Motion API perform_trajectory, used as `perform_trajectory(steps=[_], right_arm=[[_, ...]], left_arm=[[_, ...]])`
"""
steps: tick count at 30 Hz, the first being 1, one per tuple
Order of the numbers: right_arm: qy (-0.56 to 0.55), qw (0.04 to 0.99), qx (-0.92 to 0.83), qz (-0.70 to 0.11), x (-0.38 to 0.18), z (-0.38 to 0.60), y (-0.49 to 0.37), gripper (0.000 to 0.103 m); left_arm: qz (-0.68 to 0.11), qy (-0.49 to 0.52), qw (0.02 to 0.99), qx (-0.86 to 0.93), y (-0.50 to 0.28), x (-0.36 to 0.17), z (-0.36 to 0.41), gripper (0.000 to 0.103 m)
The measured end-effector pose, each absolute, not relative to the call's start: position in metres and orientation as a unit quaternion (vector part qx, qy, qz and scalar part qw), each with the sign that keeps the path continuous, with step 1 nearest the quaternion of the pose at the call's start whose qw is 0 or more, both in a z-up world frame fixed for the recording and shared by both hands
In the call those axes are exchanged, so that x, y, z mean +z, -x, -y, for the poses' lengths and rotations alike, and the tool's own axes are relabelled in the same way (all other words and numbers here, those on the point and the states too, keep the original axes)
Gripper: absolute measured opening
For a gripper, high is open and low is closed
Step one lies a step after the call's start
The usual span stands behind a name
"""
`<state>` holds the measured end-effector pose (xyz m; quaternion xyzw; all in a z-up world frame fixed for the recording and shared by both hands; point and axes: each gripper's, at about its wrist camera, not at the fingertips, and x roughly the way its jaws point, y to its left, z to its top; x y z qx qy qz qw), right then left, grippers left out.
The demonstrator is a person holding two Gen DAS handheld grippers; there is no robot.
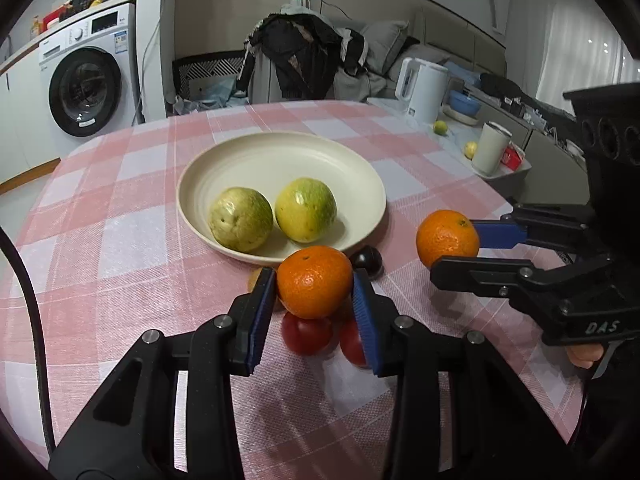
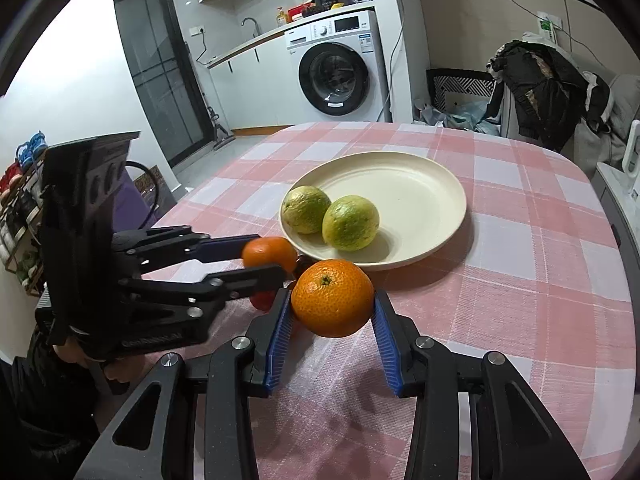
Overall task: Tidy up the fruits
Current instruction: 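Grasp the orange with the left tool while the right tool holds the tangerine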
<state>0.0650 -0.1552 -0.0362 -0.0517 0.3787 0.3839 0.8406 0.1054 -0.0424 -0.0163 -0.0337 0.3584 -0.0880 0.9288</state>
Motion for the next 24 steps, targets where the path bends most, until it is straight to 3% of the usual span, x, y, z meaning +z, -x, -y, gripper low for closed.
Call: perform_trajectory(steps=[10, 24], right_arm=[[0.032, 0.856, 0.361, -0.369, -0.032, 0.16, -0.074, 0.041], [0.037, 0.86, 0.34, -0.378, -0.034, 0.142, -0.102, 0.041]], left_arm=[[-0.331, 0.044, 0.94, -0.066, -0.1, 0.002, 0.021, 0.035], [-0.347, 0.054, 0.935, -0.048, -0.128, -0.012, 0.01, 0.035]])
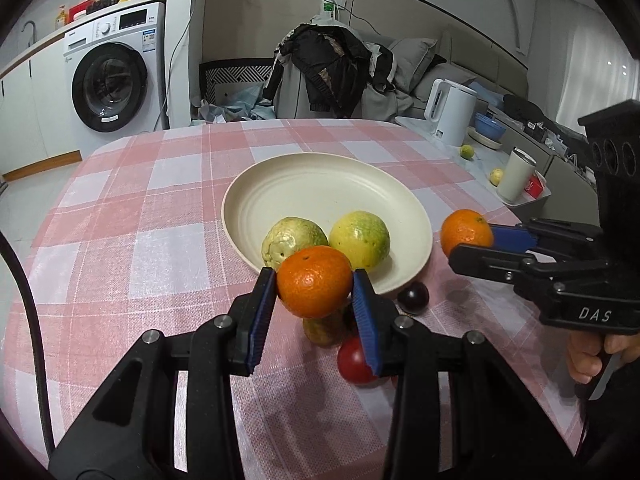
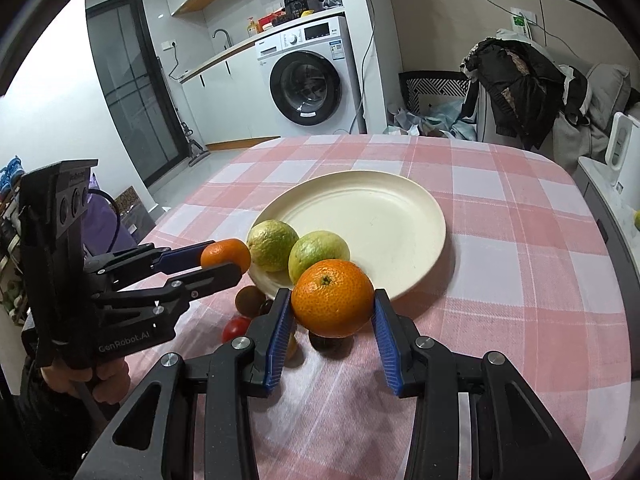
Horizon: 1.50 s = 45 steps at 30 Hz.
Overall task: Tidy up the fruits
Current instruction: 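Grasp the orange with the left tool while the right tool holds the tangerine, then lower both citrus fruits onto the cream plate and open both tools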
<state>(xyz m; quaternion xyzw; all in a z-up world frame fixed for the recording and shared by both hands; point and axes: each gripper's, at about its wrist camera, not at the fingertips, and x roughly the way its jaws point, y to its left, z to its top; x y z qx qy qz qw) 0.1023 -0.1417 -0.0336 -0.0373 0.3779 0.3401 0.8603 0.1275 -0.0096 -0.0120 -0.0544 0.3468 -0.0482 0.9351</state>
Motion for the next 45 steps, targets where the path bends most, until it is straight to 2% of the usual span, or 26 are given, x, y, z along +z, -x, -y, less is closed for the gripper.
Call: perform_trajectory(steps=[45], right_arm=[[0.033, 0.868, 0.282, -0.408, -0.056, 0.121, -0.181, 0.041]], left_arm=[[-0.345, 0.016, 0.938, -0.012, -0.193, -0.026, 0.007, 0.036]])
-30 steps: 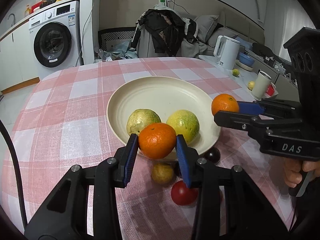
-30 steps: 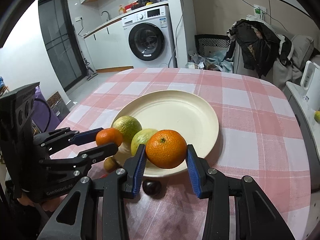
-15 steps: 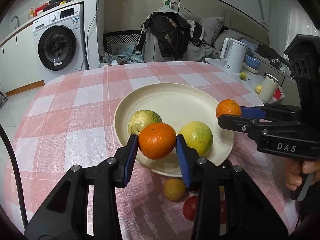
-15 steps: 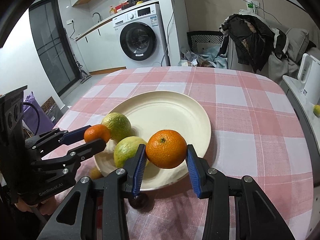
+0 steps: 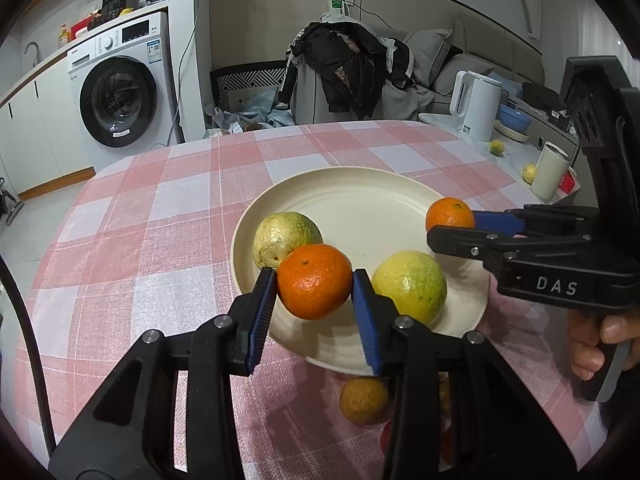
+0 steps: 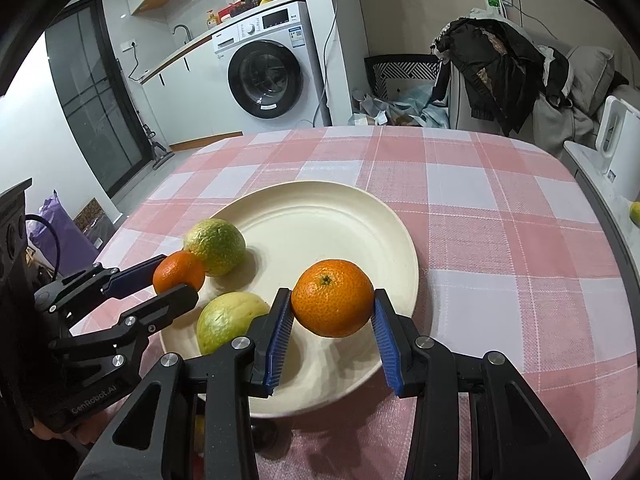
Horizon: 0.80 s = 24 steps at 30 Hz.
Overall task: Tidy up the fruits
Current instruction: 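Lower both citrus fruits onto the cream plate and open both tools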
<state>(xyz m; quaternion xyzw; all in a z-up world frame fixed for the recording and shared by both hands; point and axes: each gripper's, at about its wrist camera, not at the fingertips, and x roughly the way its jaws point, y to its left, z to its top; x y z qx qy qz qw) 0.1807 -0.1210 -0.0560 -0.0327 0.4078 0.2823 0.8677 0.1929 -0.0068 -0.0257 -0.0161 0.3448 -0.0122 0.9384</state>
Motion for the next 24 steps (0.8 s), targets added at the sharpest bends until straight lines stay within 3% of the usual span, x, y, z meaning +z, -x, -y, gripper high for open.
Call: perform_trajectory(steps=[24], right_arm=[[0.061, 0.87, 0.268, -0.41, -0.068, 0.108, -0.185, 0.041]], left_arm=[[-0.338, 0.009, 0.941, -0.007, -0.193, -0.025, 0.006, 0.036]])
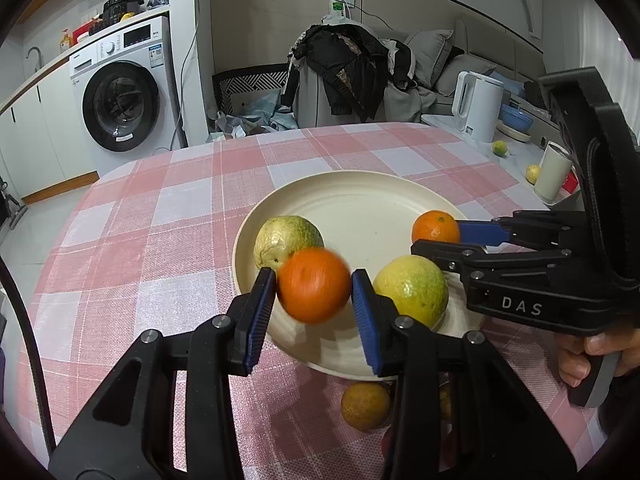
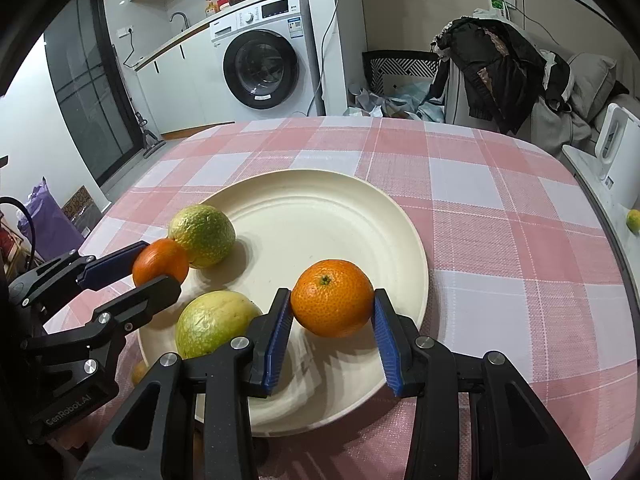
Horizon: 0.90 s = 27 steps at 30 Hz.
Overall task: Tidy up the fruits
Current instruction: 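Lower both citrus fruits onto the cream plate and open both tools, then withdraw both open tools from the plate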
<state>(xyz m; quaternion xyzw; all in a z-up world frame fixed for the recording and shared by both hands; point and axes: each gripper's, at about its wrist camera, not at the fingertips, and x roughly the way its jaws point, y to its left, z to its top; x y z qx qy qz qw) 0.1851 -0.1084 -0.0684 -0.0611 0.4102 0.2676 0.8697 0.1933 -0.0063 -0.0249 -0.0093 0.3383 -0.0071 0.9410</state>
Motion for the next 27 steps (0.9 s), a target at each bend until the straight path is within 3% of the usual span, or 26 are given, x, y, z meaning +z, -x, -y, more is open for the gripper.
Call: perform_trajectory(steps=[7, 10, 12, 14, 19, 20, 27], right_arm=[[0.076, 0.883, 0.263, -0.382, -0.054, 0.117, -0.17, 0.049], [0.067, 0.89, 0.258, -0.371, -0.047, 0.128, -0.159, 0.061], [0.05, 0.891, 0.266, -0.365, -0.044, 0.137, -0.152, 0.082], [0.043, 0.889, 0.274, -0.365, -0.041, 0.141, -0.145, 0.089], [0.054, 0.88, 0.272, -0.385, -0.041, 0.144, -0.13, 0.096], [0.053, 0.879, 0.275, -0.385, -0.041, 0.145, -0.127, 0.101], [0.063, 0.876, 0.283, -0.386, -0.041, 0.149, -0.107, 0.103]], left_arm=[[-0.326, 0.025, 0.945, -0.009, -0.177, -0.018, 0.001, 0.038], [-0.317, 0.029, 0.948, -0.002, -0.163, -0.012, -0.001, 0.052], [-0.306, 0.036, 0.951, 0.0, -0.15, -0.005, -0.003, 0.073], [-0.299, 0.042, 0.953, 0.001, -0.139, 0.001, -0.003, 0.084], [-0.288, 0.048, 0.956, -0.002, -0.112, 0.013, 0.0, 0.095], [-0.285, 0.046, 0.958, -0.002, -0.105, 0.014, 0.001, 0.103], [-0.285, 0.026, 0.958, 0.004, -0.079, 0.017, 0.013, 0.102]])
